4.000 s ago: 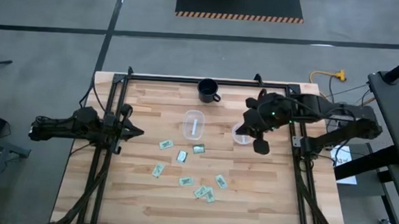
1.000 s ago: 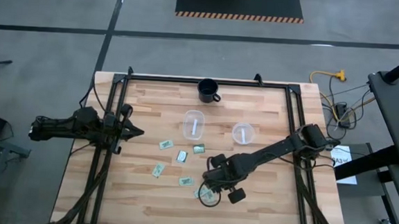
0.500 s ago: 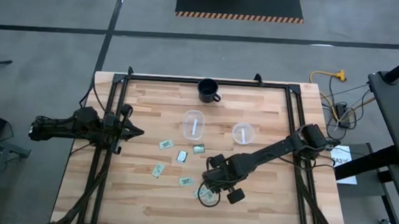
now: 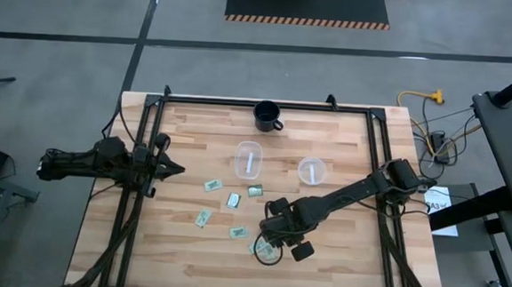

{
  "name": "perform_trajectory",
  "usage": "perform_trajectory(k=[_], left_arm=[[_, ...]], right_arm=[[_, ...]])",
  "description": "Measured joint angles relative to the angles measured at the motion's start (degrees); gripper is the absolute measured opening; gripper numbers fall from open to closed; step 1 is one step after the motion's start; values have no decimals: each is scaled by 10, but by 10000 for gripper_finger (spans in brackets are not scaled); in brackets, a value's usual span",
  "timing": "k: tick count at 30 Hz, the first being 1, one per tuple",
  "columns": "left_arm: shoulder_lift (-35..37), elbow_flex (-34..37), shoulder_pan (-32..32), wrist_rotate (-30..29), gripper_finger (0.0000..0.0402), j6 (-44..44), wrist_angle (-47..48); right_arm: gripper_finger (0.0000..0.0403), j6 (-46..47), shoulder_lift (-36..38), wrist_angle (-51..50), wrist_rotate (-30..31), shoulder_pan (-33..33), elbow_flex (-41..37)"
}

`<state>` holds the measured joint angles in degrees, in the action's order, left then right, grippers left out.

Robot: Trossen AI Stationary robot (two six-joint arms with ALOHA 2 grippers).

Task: Pick and place items into bin
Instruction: Put the white stevia packet into the right transparent bin

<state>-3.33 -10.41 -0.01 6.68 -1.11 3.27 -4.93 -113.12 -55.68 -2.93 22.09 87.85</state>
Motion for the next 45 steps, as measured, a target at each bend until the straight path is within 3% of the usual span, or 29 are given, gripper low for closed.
perform_trajectory(k=[34, 45], left_arm=[[0, 0, 0, 0, 0, 0, 0], [0, 0, 0, 0, 0, 0, 0]], right_arm=[[355, 19, 0, 6, 1, 0, -2], [370, 4, 0, 6, 1, 0, -3]])
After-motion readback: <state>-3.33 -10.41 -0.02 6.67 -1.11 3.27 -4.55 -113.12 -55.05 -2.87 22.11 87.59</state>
